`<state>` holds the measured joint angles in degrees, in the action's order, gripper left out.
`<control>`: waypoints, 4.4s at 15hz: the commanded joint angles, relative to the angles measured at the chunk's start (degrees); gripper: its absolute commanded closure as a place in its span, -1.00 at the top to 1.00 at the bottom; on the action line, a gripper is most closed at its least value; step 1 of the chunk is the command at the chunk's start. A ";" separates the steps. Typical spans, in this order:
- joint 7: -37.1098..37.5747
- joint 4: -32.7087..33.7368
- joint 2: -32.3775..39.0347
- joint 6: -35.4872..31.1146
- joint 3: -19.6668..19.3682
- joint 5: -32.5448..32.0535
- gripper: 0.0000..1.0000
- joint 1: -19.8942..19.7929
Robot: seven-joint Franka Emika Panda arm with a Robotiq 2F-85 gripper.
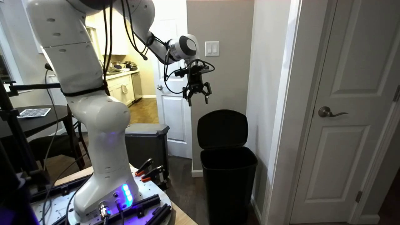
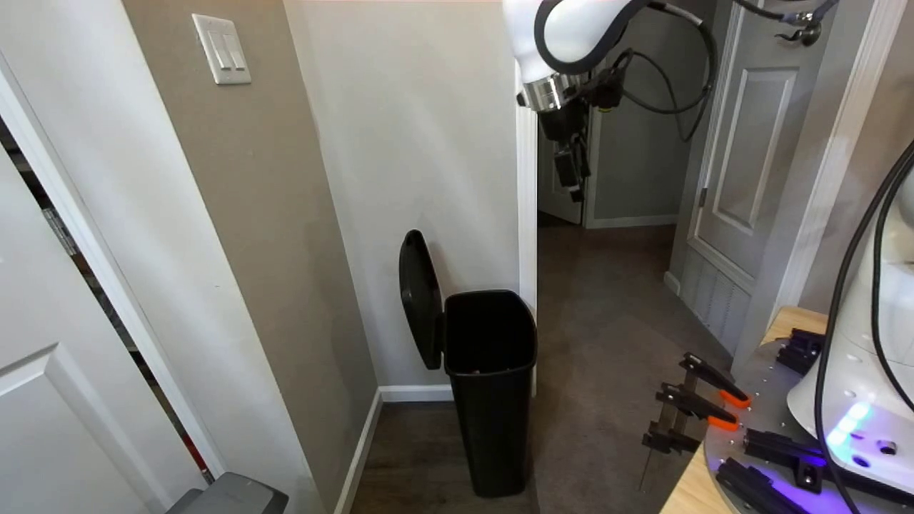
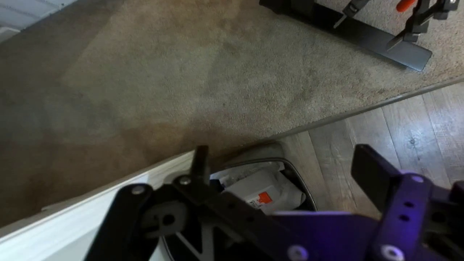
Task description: Close the lid of the black bin
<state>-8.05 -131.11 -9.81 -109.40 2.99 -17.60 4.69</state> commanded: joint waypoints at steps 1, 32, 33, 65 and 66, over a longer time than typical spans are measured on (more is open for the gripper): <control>-1.65 4.47 5.61 -2.59 1.71 -0.78 1.00 0.98; -3.17 24.38 32.53 -20.06 2.07 1.86 1.00 0.97; -3.22 25.70 33.90 -22.17 2.21 2.54 1.00 0.78; -6.67 45.46 52.32 -39.59 6.82 13.66 1.00 0.88; -6.70 46.24 52.96 -39.85 6.64 13.34 1.00 1.18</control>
<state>-13.91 -87.60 41.16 -148.76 10.28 -3.56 4.86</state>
